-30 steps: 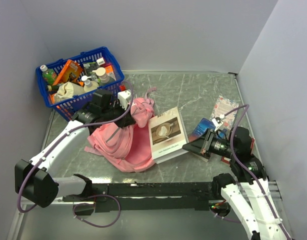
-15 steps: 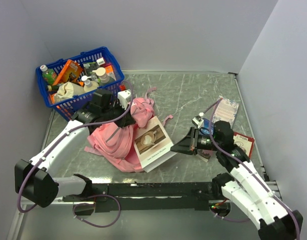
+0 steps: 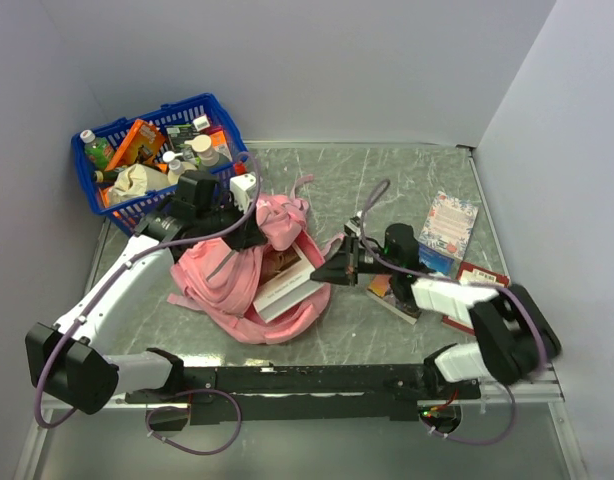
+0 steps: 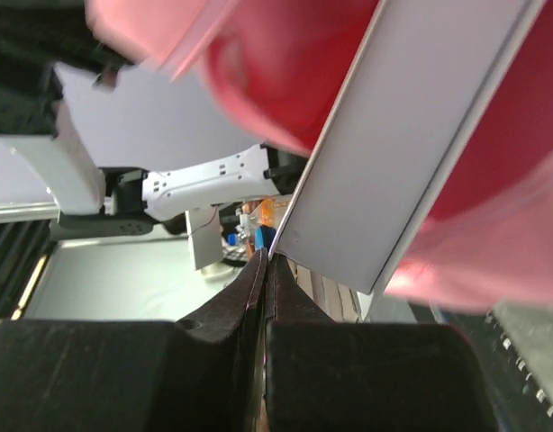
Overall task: Pack the student bag
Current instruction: Place the book in the student bag.
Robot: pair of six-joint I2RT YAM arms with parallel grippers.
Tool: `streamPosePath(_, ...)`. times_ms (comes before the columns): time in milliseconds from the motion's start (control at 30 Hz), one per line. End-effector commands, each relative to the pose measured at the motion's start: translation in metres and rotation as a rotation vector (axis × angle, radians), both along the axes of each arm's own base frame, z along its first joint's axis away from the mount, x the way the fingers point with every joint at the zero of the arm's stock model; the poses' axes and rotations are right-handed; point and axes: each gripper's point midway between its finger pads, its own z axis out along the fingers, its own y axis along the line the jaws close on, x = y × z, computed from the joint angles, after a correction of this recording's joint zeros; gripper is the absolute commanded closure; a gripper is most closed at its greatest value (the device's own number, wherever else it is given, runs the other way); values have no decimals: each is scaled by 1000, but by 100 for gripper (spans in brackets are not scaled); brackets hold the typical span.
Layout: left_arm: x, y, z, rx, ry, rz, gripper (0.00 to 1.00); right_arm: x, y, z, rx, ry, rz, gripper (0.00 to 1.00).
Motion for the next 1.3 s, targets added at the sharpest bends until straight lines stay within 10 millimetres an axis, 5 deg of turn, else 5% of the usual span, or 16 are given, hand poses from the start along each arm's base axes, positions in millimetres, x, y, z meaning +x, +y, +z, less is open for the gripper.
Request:
streamPosePath(0,-6,-15,54,-110,-146,-108,99,29,21,44,160,-283,51,100)
streamPosePath(133,-7,-14,42,-89,-128,-109,99,47,40,48,189,-319,82,100)
streamPosePath(300,-8,-17,41,-97,-120,-126,99,65,53,-7,19,-286,48,100)
streamPosePath(467,-3,-17,37,-87,-121,-120,99,58,19,-87,-422,-150,-33,46)
streamPosePath(500,-2,-16,33,-85,-115,-116,99,55,11,-95,-474,-159,-40,37)
streamPosePath(567,-1,-17,32,-85,-114,-114,99,48,-6,-107,-576,-123,-60,4)
streamPosePath(600,0,-17,31,-83,-112,-112,99,57,-16,-112,-655,-159,-102,0)
streamPosePath(800,1,-17,31,-82,-114,-106,99,57,-15,-99,-685,-216,-90,5)
streamPosePath(900,-1,-17,30,-88,-118,-107,99,56,-10,-93,-675,-270,-106,28)
streamPosePath(1033,-1,-18,27,-95,-103,-110,99,54,10,-82,-661,-352,-94,87)
streamPosePath(1067,-2,-19,27,-98,-98,-113,99,57,20,-72,-653,-388,-94,92)
streamPosePath(1267,-20,-35,35,-148,-54,-200,99,55,65,-65,-628,-421,-10,96)
